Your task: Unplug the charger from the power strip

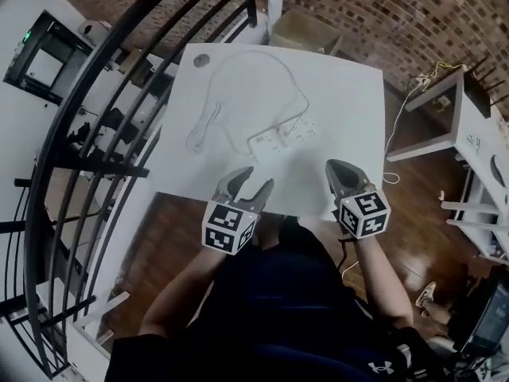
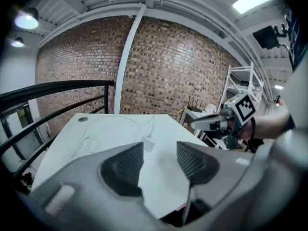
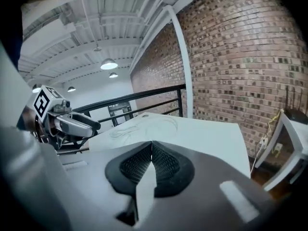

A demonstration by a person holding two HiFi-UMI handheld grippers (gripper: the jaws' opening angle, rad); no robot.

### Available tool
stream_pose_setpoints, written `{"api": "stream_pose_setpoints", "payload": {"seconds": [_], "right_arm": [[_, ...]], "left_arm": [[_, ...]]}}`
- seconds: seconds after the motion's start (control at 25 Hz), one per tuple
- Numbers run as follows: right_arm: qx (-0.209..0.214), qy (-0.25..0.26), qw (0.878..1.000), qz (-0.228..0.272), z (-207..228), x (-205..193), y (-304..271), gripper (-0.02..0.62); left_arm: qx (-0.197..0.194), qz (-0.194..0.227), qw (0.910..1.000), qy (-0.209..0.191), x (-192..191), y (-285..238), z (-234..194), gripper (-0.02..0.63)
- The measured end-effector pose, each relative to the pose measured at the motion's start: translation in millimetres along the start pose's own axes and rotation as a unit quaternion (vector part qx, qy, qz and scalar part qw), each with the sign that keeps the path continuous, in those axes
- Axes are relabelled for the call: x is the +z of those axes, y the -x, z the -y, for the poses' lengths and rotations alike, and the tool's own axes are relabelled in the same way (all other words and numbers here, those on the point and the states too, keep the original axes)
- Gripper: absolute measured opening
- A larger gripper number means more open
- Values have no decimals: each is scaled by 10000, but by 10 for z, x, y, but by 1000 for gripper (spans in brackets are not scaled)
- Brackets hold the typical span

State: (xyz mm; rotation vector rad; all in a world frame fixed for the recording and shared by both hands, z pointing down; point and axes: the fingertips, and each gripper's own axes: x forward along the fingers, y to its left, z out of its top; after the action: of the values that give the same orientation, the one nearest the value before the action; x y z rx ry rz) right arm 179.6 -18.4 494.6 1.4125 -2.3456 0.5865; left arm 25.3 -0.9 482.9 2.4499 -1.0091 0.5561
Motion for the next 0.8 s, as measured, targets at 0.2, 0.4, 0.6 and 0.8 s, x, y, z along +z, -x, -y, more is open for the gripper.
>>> {"api": "stream_pose_setpoints", "payload": {"seconds": [0.2, 0.4, 0.6, 0.8], "right_arm": [[563, 879, 9926, -616, 231, -70, -732, 11], [818, 1824, 9719, -1243, 246, -234, -1426, 23], [1160, 2164, 9581, -1472, 212, -299, -1746, 170], [1112, 2527, 9471, -1635, 225, -368, -1858, 199]], "left_arm": [[413, -549, 9976, -113, -74, -600, -104, 239], [703, -1035, 9913, 398, -356, -937, -291, 238], [808, -1019, 9910, 330, -340, -1300, -330, 278], [790, -1209, 9891, 303, -433, -1548, -398, 279]]}}
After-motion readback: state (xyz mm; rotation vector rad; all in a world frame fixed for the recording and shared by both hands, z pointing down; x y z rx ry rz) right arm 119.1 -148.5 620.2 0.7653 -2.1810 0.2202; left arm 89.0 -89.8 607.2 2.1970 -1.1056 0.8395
